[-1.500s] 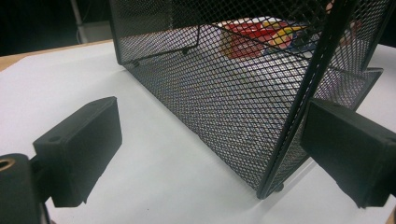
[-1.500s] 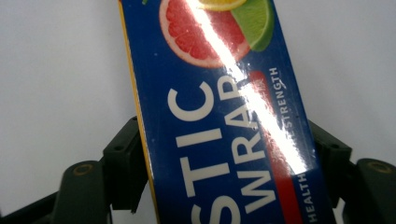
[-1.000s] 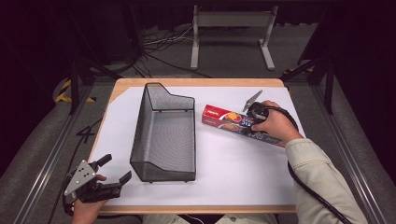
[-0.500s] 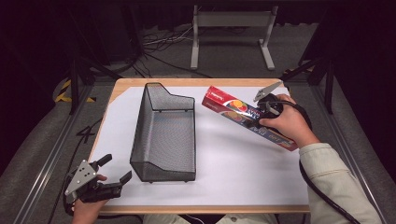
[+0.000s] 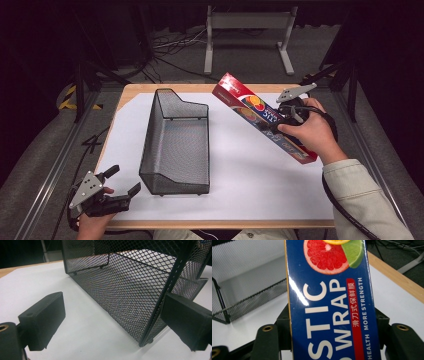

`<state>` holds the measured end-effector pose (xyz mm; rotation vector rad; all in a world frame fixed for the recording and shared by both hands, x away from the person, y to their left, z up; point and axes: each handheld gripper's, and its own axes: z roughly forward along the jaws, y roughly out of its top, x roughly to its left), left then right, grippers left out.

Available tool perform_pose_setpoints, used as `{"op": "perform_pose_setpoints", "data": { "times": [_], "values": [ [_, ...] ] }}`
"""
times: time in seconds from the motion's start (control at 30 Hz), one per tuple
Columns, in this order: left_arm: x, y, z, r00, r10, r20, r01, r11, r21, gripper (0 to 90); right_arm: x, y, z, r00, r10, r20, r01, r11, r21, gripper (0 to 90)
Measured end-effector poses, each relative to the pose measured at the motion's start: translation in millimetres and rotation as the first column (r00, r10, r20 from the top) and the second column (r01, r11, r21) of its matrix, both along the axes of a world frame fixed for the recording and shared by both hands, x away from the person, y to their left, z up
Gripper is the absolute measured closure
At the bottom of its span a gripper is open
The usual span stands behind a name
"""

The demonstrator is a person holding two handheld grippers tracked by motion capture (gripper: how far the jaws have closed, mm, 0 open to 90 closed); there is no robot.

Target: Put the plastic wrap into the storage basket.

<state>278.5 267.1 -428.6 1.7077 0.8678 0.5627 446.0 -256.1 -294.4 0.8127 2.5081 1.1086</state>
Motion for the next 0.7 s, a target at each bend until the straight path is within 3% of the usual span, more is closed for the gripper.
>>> {"op": "perform_pose_setpoints", "data": {
  "times": [0.17, 0.27, 0.4, 0.43, 0.6, 0.7],
  "values": [
    [-0.3, 0.2, -0.2, 1.0000, 0.002, 0.002, -0.002, 1.0000, -0.002, 6.7, -7.7, 8.4, 3.0, 0.9983, -0.052, 0.026, 0.050, 0.9966, 0.065, 39.7],
    [-0.6, 0.7, -0.2, 1.0000, 0.004, 0.002, -0.004, 1.0000, -0.002, 6.7, -13.4, 15.3, 4.0, 0.9950, -0.096, 0.029, 0.092, 0.9883, 0.122, 39.7],
    [-0.9, 1.0, 0.0, 1.0000, 0.003, 0.002, -0.003, 1.0000, 0.002, 6.7, -18.6, 23.6, 5.2, 0.9909, -0.132, 0.029, 0.126, 0.9797, 0.156, 39.7],
    [-1.2, 1.0, -0.1, 1.0000, 0.004, 0.002, -0.004, 1.0000, -0.001, 6.7, -22.0, 29.2, 6.1, 0.9877, -0.155, 0.021, 0.149, 0.9736, 0.173, 39.8],
    [-1.0, 0.8, -0.1, 1.0000, 0.004, 0.002, -0.004, 1.0000, 0.000, 6.7, -28.5, 38.9, 7.4, 0.9845, -0.175, 0.009, 0.169, 0.9634, 0.208, 39.9],
    [-0.9, 0.7, -0.1, 1.0000, 0.005, 0.003, -0.005, 1.0000, 0.001, 6.7, -33.2, 47.9, 9.7, 0.9808, -0.193, -0.026, 0.194, 0.9554, 0.223, 39.9]
  ]
}}
